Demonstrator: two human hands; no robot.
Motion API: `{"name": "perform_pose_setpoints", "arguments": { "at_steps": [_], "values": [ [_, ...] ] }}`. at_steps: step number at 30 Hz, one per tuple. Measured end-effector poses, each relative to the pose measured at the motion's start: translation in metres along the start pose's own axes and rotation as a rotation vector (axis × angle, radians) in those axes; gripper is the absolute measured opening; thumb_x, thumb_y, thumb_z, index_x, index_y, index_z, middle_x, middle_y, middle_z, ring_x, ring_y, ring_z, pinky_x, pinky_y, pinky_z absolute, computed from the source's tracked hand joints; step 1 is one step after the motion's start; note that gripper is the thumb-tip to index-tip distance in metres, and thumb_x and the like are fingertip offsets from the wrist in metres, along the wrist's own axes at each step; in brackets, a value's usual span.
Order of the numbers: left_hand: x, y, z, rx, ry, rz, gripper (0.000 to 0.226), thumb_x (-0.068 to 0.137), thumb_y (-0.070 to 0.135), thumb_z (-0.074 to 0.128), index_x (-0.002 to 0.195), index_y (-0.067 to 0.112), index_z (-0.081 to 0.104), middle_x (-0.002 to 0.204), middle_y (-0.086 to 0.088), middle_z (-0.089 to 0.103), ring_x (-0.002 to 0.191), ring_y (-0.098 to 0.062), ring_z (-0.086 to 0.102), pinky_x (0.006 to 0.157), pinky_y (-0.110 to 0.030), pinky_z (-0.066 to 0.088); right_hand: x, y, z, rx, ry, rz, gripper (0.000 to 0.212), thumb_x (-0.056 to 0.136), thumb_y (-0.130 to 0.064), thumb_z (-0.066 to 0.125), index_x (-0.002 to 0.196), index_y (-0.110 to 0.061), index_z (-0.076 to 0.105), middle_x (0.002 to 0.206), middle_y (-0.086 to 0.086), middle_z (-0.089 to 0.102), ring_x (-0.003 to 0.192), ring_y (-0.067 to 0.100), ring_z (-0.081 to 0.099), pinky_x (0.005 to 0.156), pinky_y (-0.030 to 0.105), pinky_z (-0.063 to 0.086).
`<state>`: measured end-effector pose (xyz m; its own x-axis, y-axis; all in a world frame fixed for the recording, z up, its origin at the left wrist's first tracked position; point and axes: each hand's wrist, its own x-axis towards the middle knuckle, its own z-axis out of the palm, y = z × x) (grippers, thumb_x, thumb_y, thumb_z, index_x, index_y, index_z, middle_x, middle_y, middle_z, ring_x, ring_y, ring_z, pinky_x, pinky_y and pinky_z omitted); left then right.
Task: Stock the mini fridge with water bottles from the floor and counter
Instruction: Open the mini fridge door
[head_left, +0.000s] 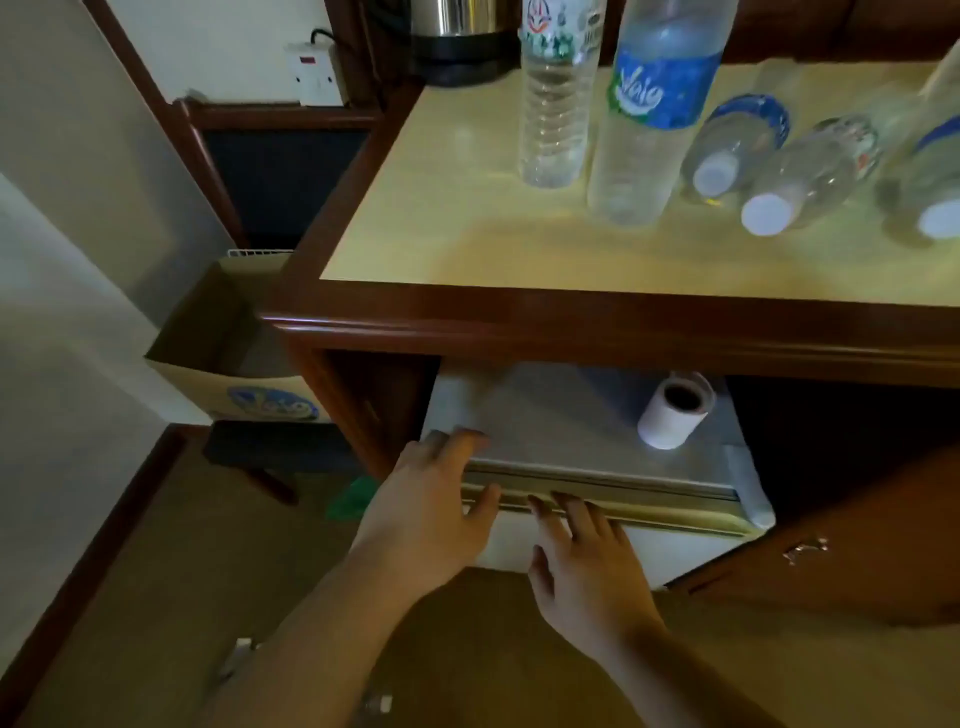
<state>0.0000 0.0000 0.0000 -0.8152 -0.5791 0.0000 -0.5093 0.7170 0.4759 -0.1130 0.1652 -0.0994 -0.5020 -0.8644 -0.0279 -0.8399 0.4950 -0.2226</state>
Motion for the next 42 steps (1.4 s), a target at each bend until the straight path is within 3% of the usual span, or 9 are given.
{"name": "perform_pose_setpoints", "arguments": {
  "at_steps": [4, 14, 20, 25, 32, 35, 38, 40, 42],
  "values": [
    [0.042, -0.027, 0.04, 0.098, -0.169, -0.023, 0.051, 0.095, 0.05, 0.055, 0.139, 0.041, 0.03, 0.13, 0.006, 0.043, 0.122, -0.018, 0.044, 0.095, -0.039, 0.053, 0.023, 0.009, 0.041, -0.043, 0.007, 0.041, 0.054, 0.091, -0.045, 0.048, 0.141, -0.024, 0.05, 0.137, 0.004, 0.052, 0.127, 0.026, 0.053, 0.103, 0.047, 0.048],
    [0.113, -0.092, 0.121, 0.269, -0.162, -0.016, 0.058, 0.099, 0.062, 0.037, 0.152, 0.042, 0.026, 0.165, 0.002, 0.019, 0.15, -0.028, 0.02, 0.115, -0.048, 0.031, 0.04, 0.007, 0.096, -0.031, 0.206, 0.107, 0.041, 0.089, -0.048, 0.058, 0.12, -0.022, 0.065, 0.117, 0.003, 0.053, 0.11, 0.024, 0.053, 0.095, 0.045, 0.044],
    [0.121, -0.102, 0.133, 0.284, -0.161, -0.088, 0.057, 0.095, 0.064, 0.04, 0.149, 0.048, 0.031, 0.162, 0.003, 0.023, 0.144, -0.034, 0.026, 0.109, -0.052, 0.035, 0.037, 0.004, 0.096, -0.041, 0.211, 0.129, 0.041, 0.09, -0.048, 0.057, 0.121, -0.023, 0.065, 0.116, 0.003, 0.055, 0.111, 0.026, 0.053, 0.098, 0.048, 0.042],
    [0.134, -0.11, 0.14, 0.327, -0.205, -0.076, 0.059, 0.088, 0.068, 0.038, 0.142, 0.045, 0.035, 0.153, -0.007, 0.031, 0.135, -0.037, 0.035, 0.106, -0.054, 0.039, 0.037, 0.001, 0.087, -0.031, 0.168, 0.144, 0.047, 0.088, -0.052, 0.055, 0.121, -0.022, 0.067, 0.114, 0.003, 0.056, 0.11, 0.028, 0.052, 0.097, 0.048, 0.043],
    [0.14, -0.113, 0.144, 0.361, -0.21, -0.083, 0.056, 0.077, 0.072, 0.027, 0.125, 0.044, 0.035, 0.143, -0.011, 0.038, 0.131, -0.039, 0.036, 0.1, -0.054, 0.041, -0.032, -0.007, 0.091, 0.061, 0.26, 0.087, 0.029, 0.095, -0.05, 0.058, 0.096, -0.023, 0.069, 0.098, 0.001, 0.053, 0.093, 0.025, 0.055, 0.096, 0.048, 0.044],
    [0.137, -0.11, 0.145, 0.349, -0.202, -0.098, 0.056, 0.081, 0.072, 0.029, 0.129, 0.045, 0.035, 0.147, -0.009, 0.034, 0.132, -0.039, 0.034, 0.103, -0.054, 0.04, -0.059, 0.003, 0.09, 0.107, 0.283, 0.02, 0.024, 0.098, -0.042, 0.061, 0.091, -0.021, 0.069, 0.093, 0.001, 0.053, 0.092, 0.025, 0.057, 0.1, 0.047, 0.046],
    [0.133, -0.104, 0.142, 0.381, -0.218, -0.13, 0.056, 0.093, 0.065, 0.039, 0.144, 0.043, 0.032, 0.153, -0.011, 0.023, 0.132, -0.041, 0.032, 0.109, -0.053, 0.036, -0.075, 0.013, 0.086, 0.146, 0.305, -0.044, 0.018, 0.097, -0.032, 0.064, 0.09, -0.017, 0.072, 0.097, 0.004, 0.057, 0.091, 0.026, 0.058, 0.087, 0.043, 0.051],
    [0.129, -0.098, 0.139, 0.395, -0.221, -0.135, 0.059, 0.095, 0.065, 0.037, 0.15, 0.043, 0.028, 0.156, -0.011, 0.02, 0.133, -0.041, 0.03, 0.112, -0.053, 0.034, -0.078, 0.018, 0.077, 0.163, 0.36, -0.007, 0.017, 0.095, -0.03, 0.068, 0.091, -0.014, 0.074, 0.102, 0.008, 0.059, 0.09, 0.025, 0.056, 0.076, 0.037, 0.05],
    [0.127, -0.095, 0.139, 0.384, -0.212, -0.145, 0.059, 0.097, 0.063, 0.036, 0.152, 0.042, 0.027, 0.158, -0.012, 0.019, 0.136, -0.042, 0.028, 0.113, -0.053, 0.032, -0.073, 0.02, 0.066, 0.183, 0.415, 0.07, 0.021, 0.092, -0.033, 0.071, 0.099, -0.013, 0.075, 0.106, 0.011, 0.058, 0.094, 0.027, 0.056, 0.074, 0.038, 0.049]
  ]
}}
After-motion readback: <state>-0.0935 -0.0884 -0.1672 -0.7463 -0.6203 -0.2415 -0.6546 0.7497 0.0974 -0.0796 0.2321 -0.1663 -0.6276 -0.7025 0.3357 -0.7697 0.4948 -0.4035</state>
